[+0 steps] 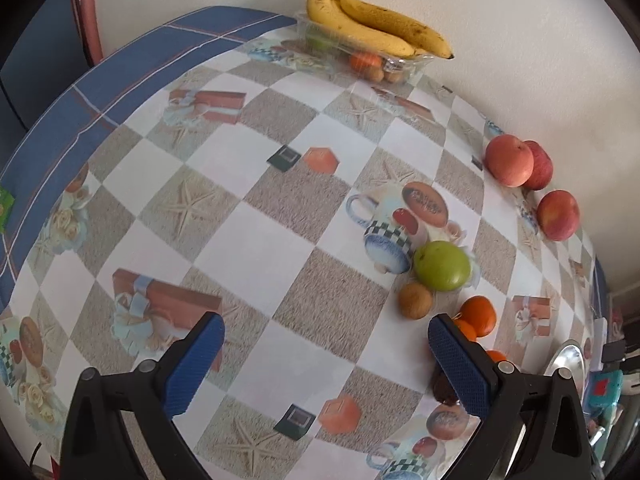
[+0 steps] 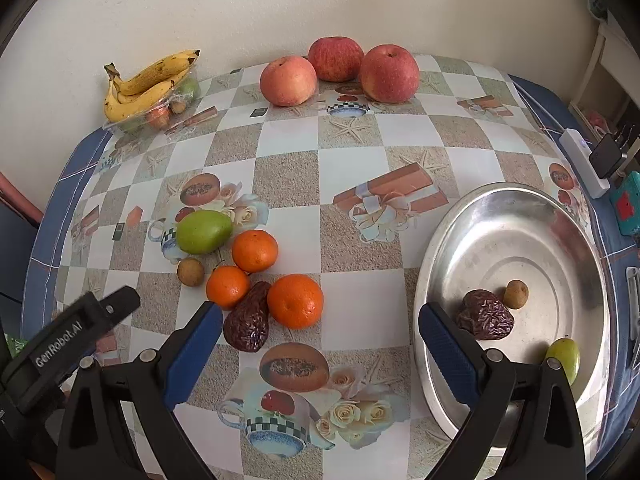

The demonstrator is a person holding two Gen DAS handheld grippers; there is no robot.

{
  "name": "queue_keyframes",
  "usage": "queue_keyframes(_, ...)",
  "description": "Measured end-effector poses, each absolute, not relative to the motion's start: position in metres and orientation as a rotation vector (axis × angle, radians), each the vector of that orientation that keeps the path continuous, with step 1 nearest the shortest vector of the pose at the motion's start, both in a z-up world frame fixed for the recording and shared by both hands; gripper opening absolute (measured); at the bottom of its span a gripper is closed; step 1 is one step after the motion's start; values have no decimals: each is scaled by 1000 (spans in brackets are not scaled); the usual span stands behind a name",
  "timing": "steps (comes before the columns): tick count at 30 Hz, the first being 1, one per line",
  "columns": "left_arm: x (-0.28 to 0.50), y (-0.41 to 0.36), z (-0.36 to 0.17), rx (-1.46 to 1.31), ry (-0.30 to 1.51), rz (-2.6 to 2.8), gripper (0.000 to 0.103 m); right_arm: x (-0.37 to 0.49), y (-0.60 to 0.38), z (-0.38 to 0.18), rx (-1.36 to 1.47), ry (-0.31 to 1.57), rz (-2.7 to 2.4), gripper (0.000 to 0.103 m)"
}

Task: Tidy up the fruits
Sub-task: 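Withdraw both tools from the bowl back toward the fruit pile, then close the left tool on a small brown fruit while the right tool grasps a mandarin orange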

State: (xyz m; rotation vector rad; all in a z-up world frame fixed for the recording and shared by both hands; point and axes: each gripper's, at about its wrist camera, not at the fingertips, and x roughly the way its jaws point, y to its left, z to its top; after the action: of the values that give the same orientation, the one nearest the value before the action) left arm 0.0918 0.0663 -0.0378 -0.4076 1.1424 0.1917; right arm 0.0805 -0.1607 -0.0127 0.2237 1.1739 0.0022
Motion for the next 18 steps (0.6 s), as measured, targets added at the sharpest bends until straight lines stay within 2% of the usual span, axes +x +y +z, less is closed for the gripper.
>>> queue_keyframes(7,108,56,-44,-401,1164,99,103,89,-160,-22,226,1188,-13,99)
queue_keyframes(11,117,47,-49,-375,1157,62,99,93,-157,-22,217,1177,-14,99)
queue_keyframes(13,121,43,-50,-363,1150,42,90,95,-155,-23,211,1176,-15,99)
queue_keyframes(15,126,40,-52,-364,1152,22,86,97,-153,-25,210,1178,-11,99)
queue_keyframes(17,129,39,-56,-370,1165,12,75,99,-151,-28,211,1187,-9,99)
queue_keyframes(18,131,38,-58,-374,1172,8,66,100,-150,-29,208,1190,-10,99)
